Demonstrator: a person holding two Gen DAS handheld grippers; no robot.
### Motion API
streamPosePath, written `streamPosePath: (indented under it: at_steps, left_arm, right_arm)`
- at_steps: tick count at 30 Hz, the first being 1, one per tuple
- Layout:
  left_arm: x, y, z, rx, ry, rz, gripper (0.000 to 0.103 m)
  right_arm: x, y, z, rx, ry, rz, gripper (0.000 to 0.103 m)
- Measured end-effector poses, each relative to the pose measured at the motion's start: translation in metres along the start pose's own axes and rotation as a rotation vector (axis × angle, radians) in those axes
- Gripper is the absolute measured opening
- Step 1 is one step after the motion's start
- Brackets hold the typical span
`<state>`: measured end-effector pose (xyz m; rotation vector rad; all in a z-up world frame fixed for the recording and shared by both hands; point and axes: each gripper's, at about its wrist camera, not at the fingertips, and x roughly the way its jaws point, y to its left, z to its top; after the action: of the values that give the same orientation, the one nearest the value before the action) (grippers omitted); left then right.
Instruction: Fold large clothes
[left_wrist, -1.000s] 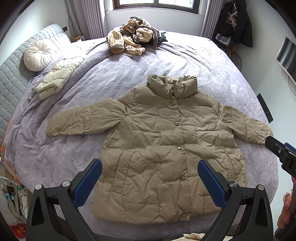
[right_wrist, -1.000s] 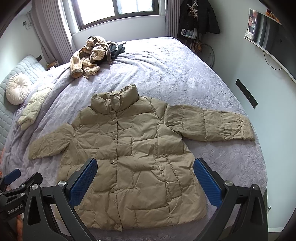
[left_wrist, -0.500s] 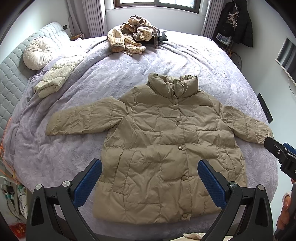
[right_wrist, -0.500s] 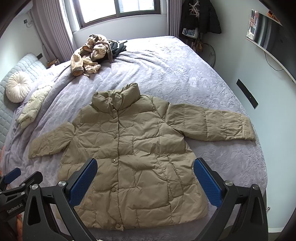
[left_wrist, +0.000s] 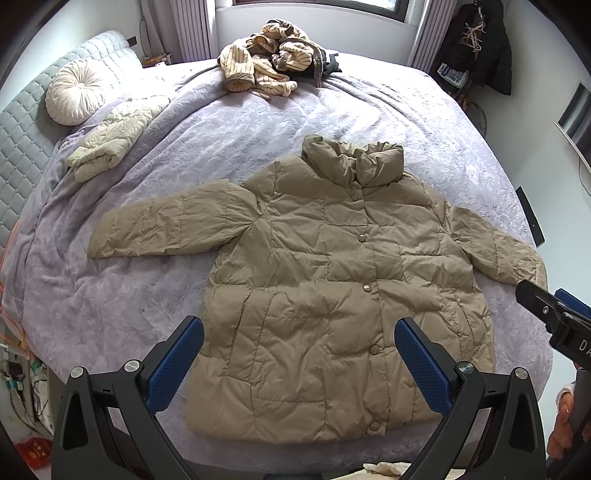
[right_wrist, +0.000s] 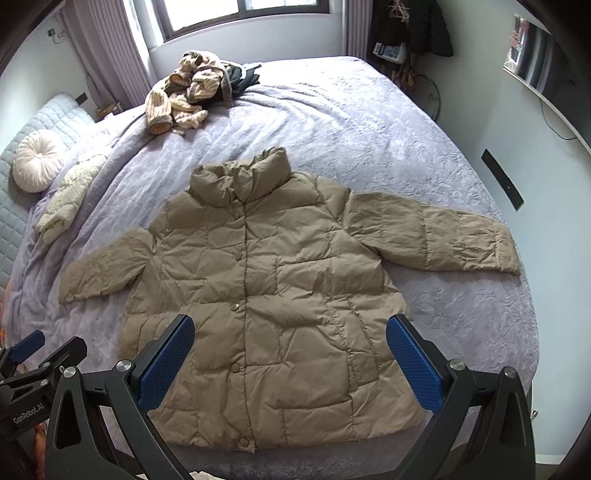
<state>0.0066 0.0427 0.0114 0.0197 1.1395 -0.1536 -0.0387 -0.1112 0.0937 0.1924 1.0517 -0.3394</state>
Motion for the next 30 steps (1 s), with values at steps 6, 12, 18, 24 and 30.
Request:
streamPosePath:
  at_steps: [6, 12, 18, 24, 30]
  left_arm:
    - [0.017, 0.029, 0.005, -0.048, 0.039, -0.015, 0.103]
    - [0.063, 0.089, 0.006, -0.162, 0.123, -0.072, 0.103]
    - [0.126, 0.161, 0.004, -0.270, 0.146, -0.062, 0.103]
    - [0.191, 0.244, 0.008, -0.426, 0.095, -0.095, 0.103]
    - [0.260, 0.318, 0.020, -0.601, 0.027, -0.156, 0.103]
  right_arm:
    - [0.014, 0.021, 0.005, -0.044, 0.049, 0.040, 0.103]
    - [0.045, 0.041, 0.010, -0.001, 0.136, 0.131, 0.103]
    - [0.096, 0.082, 0.007, -0.027, 0.208, 0.192, 0.103]
    - [0.157, 0.141, -0.002, -0.073, 0.338, 0.252, 0.103]
    - [0.200, 0.187, -0.006, -0.121, 0.379, 0.291, 0.103]
